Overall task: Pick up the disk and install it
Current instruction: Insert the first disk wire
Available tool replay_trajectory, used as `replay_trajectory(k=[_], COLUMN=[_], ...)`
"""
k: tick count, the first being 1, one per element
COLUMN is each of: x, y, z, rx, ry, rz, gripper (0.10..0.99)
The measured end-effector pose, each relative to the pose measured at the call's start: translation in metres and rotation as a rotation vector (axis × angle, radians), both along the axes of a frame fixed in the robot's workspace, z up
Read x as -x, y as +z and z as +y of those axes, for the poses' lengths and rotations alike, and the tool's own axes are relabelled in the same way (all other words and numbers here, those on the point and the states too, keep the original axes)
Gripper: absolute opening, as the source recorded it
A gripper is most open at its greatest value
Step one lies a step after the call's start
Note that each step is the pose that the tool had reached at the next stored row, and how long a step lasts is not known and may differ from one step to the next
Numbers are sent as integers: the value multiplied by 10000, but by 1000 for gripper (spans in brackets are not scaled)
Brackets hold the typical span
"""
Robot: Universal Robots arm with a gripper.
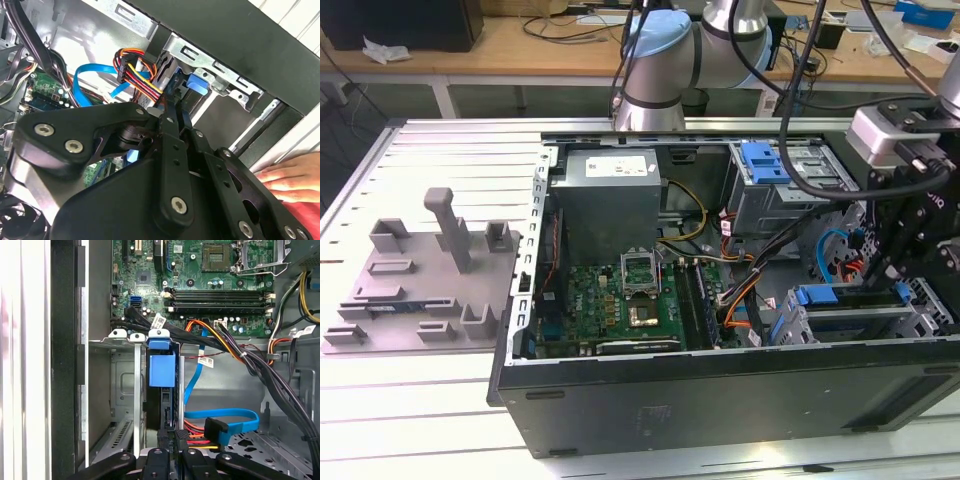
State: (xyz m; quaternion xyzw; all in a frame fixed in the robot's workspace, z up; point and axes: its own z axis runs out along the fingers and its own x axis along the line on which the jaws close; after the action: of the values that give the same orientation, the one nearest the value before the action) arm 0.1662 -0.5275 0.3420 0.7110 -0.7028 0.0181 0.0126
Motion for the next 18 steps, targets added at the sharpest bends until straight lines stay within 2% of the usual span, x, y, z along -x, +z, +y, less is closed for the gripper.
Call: replay_trajectory(k=[15,16,17,18], x=[0,1,1,1], y=[-30,-24,-9,3], z=[0,0,0,0], rx=[-5,-9,-2,-1], ry=[-2,-4,-7,-9], rz=[1,2,1,0], gripper=[165,180,235,235])
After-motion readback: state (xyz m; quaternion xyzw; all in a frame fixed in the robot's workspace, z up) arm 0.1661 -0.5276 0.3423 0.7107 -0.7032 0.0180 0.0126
